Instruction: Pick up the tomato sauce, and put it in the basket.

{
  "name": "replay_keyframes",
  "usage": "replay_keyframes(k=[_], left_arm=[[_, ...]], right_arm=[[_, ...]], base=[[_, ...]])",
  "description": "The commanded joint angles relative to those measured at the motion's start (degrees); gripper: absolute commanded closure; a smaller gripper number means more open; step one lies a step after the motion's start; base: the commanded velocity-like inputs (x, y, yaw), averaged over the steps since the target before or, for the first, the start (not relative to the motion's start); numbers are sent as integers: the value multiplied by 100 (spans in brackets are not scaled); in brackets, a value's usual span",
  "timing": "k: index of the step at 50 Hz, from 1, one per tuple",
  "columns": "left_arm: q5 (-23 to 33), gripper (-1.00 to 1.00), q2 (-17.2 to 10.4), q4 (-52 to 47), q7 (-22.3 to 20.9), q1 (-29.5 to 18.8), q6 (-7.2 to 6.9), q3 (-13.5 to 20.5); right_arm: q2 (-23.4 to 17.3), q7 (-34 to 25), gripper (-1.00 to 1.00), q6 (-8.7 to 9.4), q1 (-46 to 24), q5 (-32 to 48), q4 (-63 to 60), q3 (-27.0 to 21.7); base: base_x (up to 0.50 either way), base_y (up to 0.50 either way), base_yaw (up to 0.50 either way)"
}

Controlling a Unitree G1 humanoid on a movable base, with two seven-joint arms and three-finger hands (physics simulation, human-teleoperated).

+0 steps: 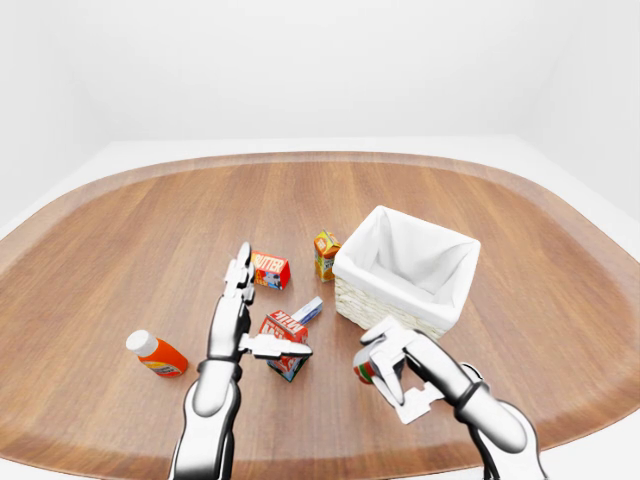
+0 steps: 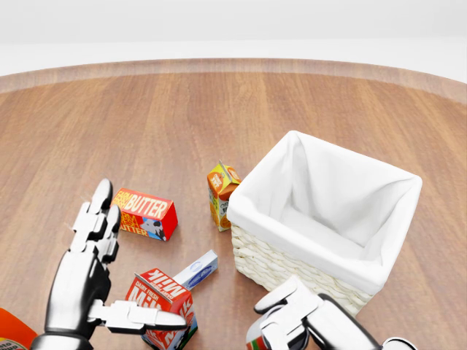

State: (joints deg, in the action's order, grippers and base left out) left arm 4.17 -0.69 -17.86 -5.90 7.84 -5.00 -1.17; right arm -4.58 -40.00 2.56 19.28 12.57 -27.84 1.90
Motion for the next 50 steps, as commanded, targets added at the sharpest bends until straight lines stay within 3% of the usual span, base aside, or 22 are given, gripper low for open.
replay_keyframes(k=[1, 14, 27, 50], left_arm=[[-5, -100, -1, 17, -2, 2, 0, -5], [-10, -100, -1, -16, -6, 5, 0, -10], [-3, -100, 0, 5, -4, 24, 0, -26], [17, -100, -1, 61, -3, 45, 0, -60]], right_arm=[[15, 0, 100, 244, 95, 168, -813, -2], [64, 0, 100, 244, -141, 123, -1509, -127], [46, 0, 100, 244, -1156, -90, -2119, -819], [-595, 206, 100, 244, -2817, -600, -2001, -1418]], base=[[0, 0, 0], [0, 0, 0], [0, 0, 0], [0, 0, 0]])
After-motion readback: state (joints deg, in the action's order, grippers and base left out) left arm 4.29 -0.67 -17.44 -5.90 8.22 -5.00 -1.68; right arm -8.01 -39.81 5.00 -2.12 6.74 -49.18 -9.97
